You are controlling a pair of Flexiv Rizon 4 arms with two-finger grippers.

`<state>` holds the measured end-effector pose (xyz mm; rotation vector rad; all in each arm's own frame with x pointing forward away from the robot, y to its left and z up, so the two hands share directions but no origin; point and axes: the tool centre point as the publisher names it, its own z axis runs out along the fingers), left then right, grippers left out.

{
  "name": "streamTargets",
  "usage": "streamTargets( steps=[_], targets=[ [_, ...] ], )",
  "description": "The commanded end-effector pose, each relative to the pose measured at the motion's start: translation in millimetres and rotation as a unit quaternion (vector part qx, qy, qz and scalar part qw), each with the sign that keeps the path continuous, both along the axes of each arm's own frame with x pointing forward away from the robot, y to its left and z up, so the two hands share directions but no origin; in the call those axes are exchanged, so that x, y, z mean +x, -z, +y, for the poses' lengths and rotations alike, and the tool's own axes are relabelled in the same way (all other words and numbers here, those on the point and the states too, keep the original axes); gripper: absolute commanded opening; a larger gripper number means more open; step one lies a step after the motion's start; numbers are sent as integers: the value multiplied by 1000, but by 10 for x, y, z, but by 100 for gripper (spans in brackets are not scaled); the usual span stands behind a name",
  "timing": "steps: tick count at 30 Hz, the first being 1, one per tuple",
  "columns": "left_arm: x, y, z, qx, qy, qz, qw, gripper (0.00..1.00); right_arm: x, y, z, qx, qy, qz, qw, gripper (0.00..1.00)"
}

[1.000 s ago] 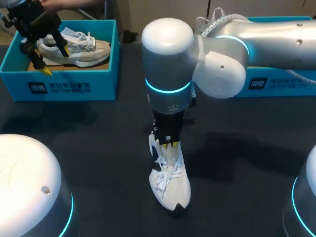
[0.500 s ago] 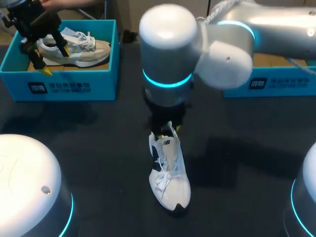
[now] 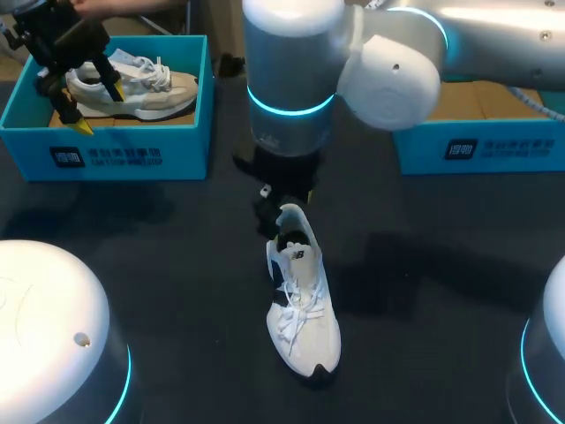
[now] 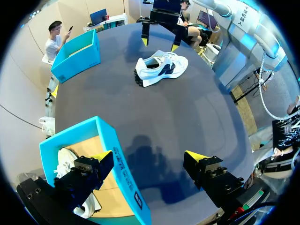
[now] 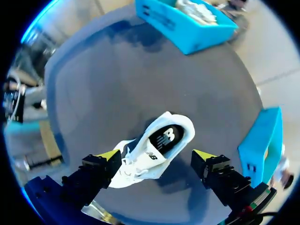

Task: Take the shoe out of the shoebox, open the shoe tongue, remove and reinsert the insole, then place the shoe into the shoebox

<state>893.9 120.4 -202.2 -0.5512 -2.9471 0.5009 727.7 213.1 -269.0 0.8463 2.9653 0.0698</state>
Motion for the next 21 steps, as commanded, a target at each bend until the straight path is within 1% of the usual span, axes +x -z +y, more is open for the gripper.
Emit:
streamTargets(
  steps=[1, 2, 3, 5, 8, 12, 16, 21],
  targets=[
    [-9, -2, 4, 1, 0, -1, 1000, 100, 39, 21, -22, 0, -219, 25, 975, 100],
    [-9, -2, 4, 1, 0, -1, 1000, 100, 53, 22, -21, -7, -240, 13, 971, 100],
    [-9, -2, 4, 1, 0, -1, 1000, 100, 59, 8, -32, -8, -234, 7, 972, 100],
    [-9, -2, 4, 1, 0, -1, 1000, 100, 89, -12, -41, -26, -261, -20, 965, 100],
    [-9, -2, 4, 1, 0, -1, 1000, 100, 155, -39, -21, -44, -291, -39, 955, 100],
    [-9, -2, 4, 1, 0, -1, 1000, 100, 281, -26, -12, -45, -306, -49, 950, 100],
    [-9, -2, 4, 1, 0, -1, 1000, 100, 408, 26, 12, -41, -314, -42, 947, 100],
    [-9, -2, 4, 1, 0, -1, 1000, 100, 530, 125, 31, -43, -322, -43, 945, 100]
  ],
)
